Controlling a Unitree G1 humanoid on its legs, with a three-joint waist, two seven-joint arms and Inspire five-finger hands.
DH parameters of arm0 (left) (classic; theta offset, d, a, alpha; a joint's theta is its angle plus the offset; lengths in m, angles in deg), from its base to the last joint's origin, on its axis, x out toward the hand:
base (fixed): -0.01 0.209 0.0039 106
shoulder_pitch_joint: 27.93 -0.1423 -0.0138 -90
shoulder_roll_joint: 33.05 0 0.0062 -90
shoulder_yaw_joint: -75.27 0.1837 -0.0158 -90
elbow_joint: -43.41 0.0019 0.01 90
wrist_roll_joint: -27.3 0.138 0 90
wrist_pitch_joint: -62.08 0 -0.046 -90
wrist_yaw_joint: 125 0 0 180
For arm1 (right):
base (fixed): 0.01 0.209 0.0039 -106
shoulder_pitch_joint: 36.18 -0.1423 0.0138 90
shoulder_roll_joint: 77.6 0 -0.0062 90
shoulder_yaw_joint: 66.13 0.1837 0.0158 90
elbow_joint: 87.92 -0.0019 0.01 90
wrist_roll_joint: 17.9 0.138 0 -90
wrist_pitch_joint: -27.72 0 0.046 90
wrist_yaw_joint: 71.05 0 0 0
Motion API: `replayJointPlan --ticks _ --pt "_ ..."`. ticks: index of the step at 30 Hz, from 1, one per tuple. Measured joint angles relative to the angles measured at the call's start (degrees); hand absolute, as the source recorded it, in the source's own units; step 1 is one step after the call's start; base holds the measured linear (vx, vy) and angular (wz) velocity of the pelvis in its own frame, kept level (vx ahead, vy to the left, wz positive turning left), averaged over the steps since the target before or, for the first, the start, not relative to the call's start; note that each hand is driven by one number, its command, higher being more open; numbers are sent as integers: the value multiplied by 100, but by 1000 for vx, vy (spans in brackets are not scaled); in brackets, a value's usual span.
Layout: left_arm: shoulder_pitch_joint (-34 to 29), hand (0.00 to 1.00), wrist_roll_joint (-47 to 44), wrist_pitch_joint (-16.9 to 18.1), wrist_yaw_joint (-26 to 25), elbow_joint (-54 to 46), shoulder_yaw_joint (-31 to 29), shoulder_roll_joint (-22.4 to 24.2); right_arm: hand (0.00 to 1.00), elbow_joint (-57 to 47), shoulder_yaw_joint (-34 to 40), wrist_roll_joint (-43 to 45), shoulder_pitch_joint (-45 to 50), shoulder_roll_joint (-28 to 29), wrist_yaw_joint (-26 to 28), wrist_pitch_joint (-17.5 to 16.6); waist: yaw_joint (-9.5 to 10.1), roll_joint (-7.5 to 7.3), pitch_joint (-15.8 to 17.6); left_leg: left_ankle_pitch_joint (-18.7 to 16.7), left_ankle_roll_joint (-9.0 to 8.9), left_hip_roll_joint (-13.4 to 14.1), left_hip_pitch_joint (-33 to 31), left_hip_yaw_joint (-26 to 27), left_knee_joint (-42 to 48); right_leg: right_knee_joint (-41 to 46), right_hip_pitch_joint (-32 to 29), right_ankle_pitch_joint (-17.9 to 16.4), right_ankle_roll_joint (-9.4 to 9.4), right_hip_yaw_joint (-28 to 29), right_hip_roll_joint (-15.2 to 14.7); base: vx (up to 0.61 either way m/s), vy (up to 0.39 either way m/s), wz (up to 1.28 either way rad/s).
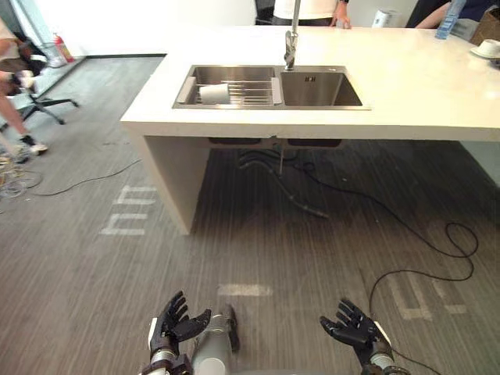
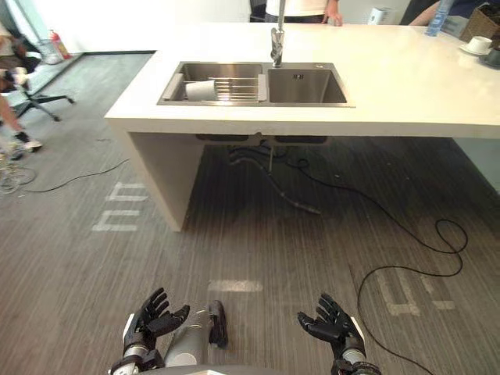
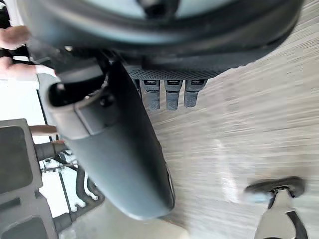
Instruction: Walk over to the sink, pick up the cup, carry it to the dishwasher, place the cup inside the dishwasher, then close the dishwasher door
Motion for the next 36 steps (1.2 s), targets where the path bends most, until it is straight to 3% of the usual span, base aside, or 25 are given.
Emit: replayJointPlan --ticks 1,2,3,4,6,8,10,12,14,15,16,17,19,20,21,23,25,27,28,29,32,36 --pt "68 90 0 40 -54 -256 132 -18 90 3 25 2 57 57 -16 2 -19 -79 20 -304 8 -139 117 -18 194 1161 -416 341 5 204 -196 646 271 33" --pt "85 90 -2 67 -70 -405 200 -39 90 1 28 1 100 90 -26 2 -35 -104 20 -470 31 -211 207 -47 248 1784 -633 666 24 295 -273 750 321 36" --pt "84 90 -5 82 -108 -773 259 -58 90 6 6 -17 193 149 -30 2 -80 -103 39 -741 48 -360 468 -118 254 2924 -1095 1323 88 419 -446 587 215 36" --pt "42 90 -49 94 -200 -1225 256 -58 90 6 -50 -57 228 200 -33 2 -134 -111 41 -949 64 -494 890 -165 142 3759 -1494 1256 124 454 -556 587 193 29" --pt "-22 90 -223 105 -314 -1929 253 -91 90 -5 -163 -87 288 268 -56 2 -168 -44 69 -1129 117 -598 1508 -216 -211 4135 -1904 1059 96 381 -556 569 104 18" --pt "39 90 -389 192 -451 -3212 236 -255 90 -175 -340 -98 428 378 -69 0 -210 57 52 -1229 8 -606 2279 -461 -867 3865 -2700 719 -31 -143 -353 577 22 36" --pt "184 90 -407 248 -573 -3987 190 -385 90 -314 -346 -97 573 433 -105 -1 -338 123 13 -1270 -94 -558 2692 -713 -1250 3048 -3195 675 -83 -598 -238 533 -45 67" --pt "366 90 -410 338 -699 -4438 84 -405 90 -377 -342 -92 652 426 -155 -3 -451 149 -6 -1233 -263 -520 2960 -917 -1376 1883 -3555 787 -22 -656 -109 518 -80 74" --pt "528 90 -285 330 -985 -4623 -1 -347 90 -369 -358 -87 705 406 -196 -2 -610 200 -24 -1429 -530 -411 3258 -1269 -1348 960 -3876 1313 -64 -387 110 688 -202 90" --pt "544 90 -44 310 -1193 -4620 -39 -351 90 -352 -450 -87 718 397 -205 1 -699 193 -49 -1561 -742 -291 3444 -1421 -1313 799 -3830 2032 -460 -278 249 878 -277 80" --pt "518 90 108 256 -1320 -4578 -33 -225 90 -330 -443 -83 704 340 -195 22 -696 345 -95 -1589 -795 -121 3532 -1440 -1286 858 -3712 1913 -499 -433 336 709 -226 49" --pt "476 90 465 60 -1615 -4582 2 -59 90 -377 -482 -90 556 142 -231 18 -656 483 -145 -1273 -928 47 3471 -1423 -1053 923 -3599 1742 -670 -576 434 809 -266 24" --pt "453 90 793 -120 -1775 -4578 88 96 90 -381 -482 -87 460 -3 -267 44 -687 529 -106 -623 -933 112 3270 -1436 -335 708 -3157 1690 -725 -692 446 620 -223 38" --pt "441 90 932 -128 -1774 -4610 159 157 90 -400 -506 -86 487 -59 -269 51 -665 563 -73 84 -923 276 2864 -1449 792 214 -2560 1688 -729 -691 534 464 -154 35" --pt "432 90 1053 -126 -1754 -4670 176 143 90 -398 -510 -85 495 -74 -278 72 -623 574 -80 95 -954 381 2650 -1417 1308 -58 -2270 1688 -729 -679 599 530 -150 24" --pt "398 90 1419 -90 -1601 -5139 184 -14 90 -439 -510 -45 450 -161 -314 128 -450 622 -109 -371 -884 666 1852 -1282 2185 -794 -1550 1688 -729 -645 779 431 -125 -7" --pt "396 90 1716 -29 -1452 -5395 170 -162 90 -444 -510 -37 395 -214 -303 164 -290 697 -156 -637 -910 850 1440 -1084 1873 -1110 -1305 1685 -724 -516 827 309 -48 -36" --pt "400 90 2029 -32 -1310 -5493 190 -284 90 -415 -506 -39 328 -285 -276 230 -227 748 -187 -646 -918 860 1276 -1016 1077 -1199 -1183 1635 -638 -343 781 260 72 -48" --pt "403 90 2234 -32 -1223 -5507 248 -394 90 -396 -505 -38 309 -313 -263 238 -226 800 -237 -291 -769 773 1273 -989 221 -1110 -1193 1497 -408 -182 724 236 168 -45" --pt "431 90 2407 -51 -1109 -5513 329 -503 90 -317 -505 -41 269 -351 -231 235 -232 924 -331 68 -844 728 1342 -1046 -407 -986 -1269 1300 -151 -52 735 263 204 -40" --pt "503 90 2792 -275 -800 -5491 646 -824 90 -117 -510 -42 185 -218 -174 254 -311 791 -420 47 -892 421 1672 -996 -1327 -869 -1560 1280 -144 235 522 188 165 -16" --pt "516 90 3032 -531 -480 -5303 1123 -1163 90 -95 -507 -38 246 -69 -164 257 -370 764 -431 151 -987 321 2121 -722 -2101 -843 -1613 1284 -139 476 454 59 71 -16"
